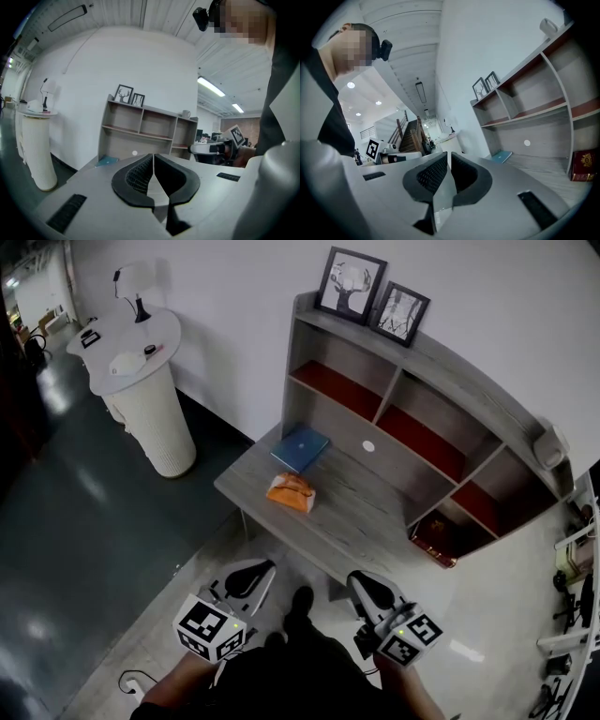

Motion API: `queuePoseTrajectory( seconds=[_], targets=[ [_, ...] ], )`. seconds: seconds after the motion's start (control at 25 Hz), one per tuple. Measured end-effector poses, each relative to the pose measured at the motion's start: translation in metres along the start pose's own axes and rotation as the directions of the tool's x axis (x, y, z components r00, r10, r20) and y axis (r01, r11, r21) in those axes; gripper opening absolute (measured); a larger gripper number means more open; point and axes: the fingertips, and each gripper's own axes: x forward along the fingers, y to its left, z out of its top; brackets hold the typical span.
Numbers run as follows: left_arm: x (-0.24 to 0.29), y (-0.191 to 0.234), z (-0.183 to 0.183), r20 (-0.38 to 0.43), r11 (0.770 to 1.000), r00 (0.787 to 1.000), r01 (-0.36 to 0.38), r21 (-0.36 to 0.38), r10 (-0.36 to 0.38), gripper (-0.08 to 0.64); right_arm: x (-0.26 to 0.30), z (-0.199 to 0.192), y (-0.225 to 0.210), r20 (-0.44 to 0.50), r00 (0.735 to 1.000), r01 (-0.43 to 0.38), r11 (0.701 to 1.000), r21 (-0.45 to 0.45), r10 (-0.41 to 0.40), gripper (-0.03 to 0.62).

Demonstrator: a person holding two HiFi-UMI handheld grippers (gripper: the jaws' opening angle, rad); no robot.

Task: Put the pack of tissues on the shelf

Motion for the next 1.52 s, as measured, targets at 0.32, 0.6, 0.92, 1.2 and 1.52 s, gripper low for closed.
queuePoseTrajectory(
  seconds=[0.32,0.6,0.92,1.2,1.52],
  targets=[
    [0.062,0.042,0.018,-0.004,0.999,1.000,-0.023,0.026,0.023,0.023,0.049,0.016,-0.056,-0.014,0.999,-0.052,0.999,0.008,0.052,0.020],
    [0.114,0.073,0.039,-0.018,0.997,0.997,-0.070,0.035,0.071,0.023,0.086,0.039,-0.103,-0.025,0.993,-0.118,0.993,0.013,0.118,0.020],
    [0.157,0.109,0.041,-0.048,0.991,0.990,-0.128,0.044,0.130,0.023,0.118,0.050,-0.148,-0.028,0.989,-0.147,0.988,0.040,0.148,0.020],
    [0.177,0.148,0.030,-0.099,0.993,0.989,-0.109,0.038,0.112,0.025,0.151,0.045,-0.161,-0.046,0.987,-0.152,0.987,0.056,0.154,0.021],
    [0.202,0.199,0.003,-0.161,0.998,0.985,-0.054,0.006,0.055,0.032,0.193,0.038,-0.172,-0.097,0.989,-0.103,0.990,0.092,0.112,0.020]
  ],
)
